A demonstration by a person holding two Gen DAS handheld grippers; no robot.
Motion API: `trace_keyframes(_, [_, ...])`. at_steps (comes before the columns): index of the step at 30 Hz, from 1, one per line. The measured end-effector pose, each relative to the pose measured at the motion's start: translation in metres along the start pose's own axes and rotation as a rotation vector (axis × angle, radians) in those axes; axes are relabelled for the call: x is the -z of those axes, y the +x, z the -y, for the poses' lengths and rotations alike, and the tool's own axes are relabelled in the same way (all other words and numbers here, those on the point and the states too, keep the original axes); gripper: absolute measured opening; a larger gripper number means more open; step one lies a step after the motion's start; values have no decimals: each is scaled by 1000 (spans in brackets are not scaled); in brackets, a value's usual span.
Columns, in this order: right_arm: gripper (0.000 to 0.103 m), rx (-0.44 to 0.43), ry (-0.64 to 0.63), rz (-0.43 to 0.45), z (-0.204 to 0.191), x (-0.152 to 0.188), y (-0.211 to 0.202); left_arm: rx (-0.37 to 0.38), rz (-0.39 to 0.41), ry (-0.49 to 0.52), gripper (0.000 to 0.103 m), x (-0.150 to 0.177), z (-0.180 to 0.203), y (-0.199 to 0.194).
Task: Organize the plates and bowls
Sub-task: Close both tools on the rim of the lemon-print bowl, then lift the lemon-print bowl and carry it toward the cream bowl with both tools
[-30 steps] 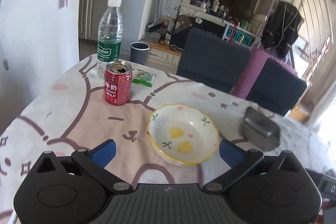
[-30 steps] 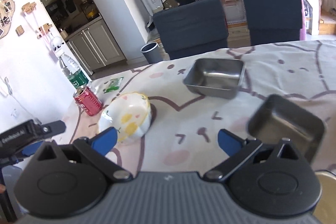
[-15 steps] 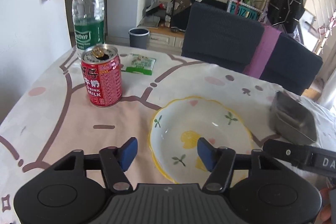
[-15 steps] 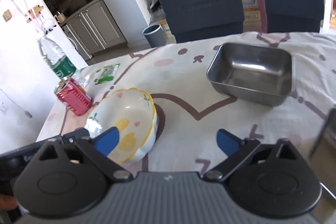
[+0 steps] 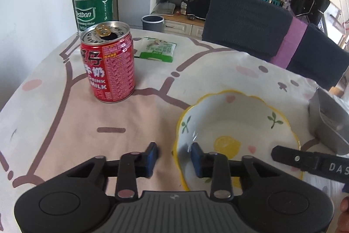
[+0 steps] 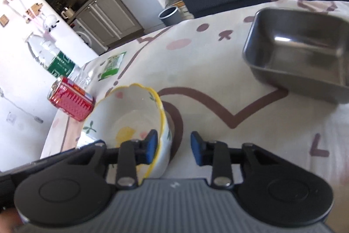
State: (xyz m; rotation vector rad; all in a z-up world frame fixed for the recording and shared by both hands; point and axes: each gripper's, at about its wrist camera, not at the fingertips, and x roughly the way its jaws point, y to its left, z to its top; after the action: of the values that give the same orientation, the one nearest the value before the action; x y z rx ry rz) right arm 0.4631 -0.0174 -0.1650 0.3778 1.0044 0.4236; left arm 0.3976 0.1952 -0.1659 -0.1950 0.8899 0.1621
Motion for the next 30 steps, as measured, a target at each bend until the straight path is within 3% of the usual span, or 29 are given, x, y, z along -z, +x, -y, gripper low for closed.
trace_keyframes(3, [17, -3, -24, 10, -6, 0, 0, 21, 1, 17, 17, -2, 4, 1])
trace_keyframes(7, [14, 53, -97, 21, -18, 0, 3, 32, -12, 7, 16, -3, 3, 2])
trace_keyframes(23, [11, 132, -141, -12, -30, -4, 7, 48, -49, 18, 14, -6, 3, 0])
trace_keyframes(30, [10, 127, -116, -25, -24, -6, 4, 59, -57, 53, 12, -4, 8, -5])
